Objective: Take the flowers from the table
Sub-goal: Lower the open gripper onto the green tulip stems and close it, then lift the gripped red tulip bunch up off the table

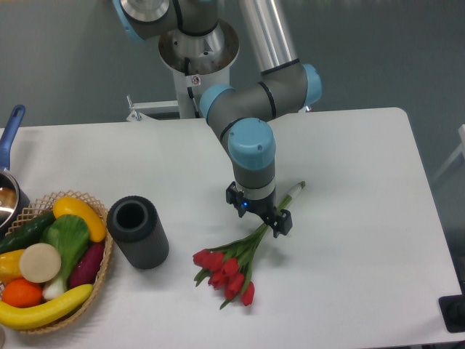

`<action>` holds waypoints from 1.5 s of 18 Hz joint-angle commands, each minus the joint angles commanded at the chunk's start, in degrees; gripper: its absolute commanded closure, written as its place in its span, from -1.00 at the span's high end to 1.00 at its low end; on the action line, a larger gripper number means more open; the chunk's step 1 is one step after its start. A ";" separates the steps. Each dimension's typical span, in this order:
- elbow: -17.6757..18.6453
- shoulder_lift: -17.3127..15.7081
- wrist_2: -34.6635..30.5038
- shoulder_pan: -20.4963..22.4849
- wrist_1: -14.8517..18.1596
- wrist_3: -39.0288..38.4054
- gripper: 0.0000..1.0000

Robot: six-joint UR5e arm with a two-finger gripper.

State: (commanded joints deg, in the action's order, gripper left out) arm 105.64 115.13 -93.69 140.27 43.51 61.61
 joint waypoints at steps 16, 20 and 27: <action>-1.23 0.45 1.75 -0.70 0.53 -1.23 -1.00; -1.58 -2.71 1.14 -0.09 0.79 -2.72 -1.00; -3.25 -7.11 5.25 4.38 1.67 -3.52 -1.00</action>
State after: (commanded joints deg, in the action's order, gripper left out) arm 102.40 108.02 -88.44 144.65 45.17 58.09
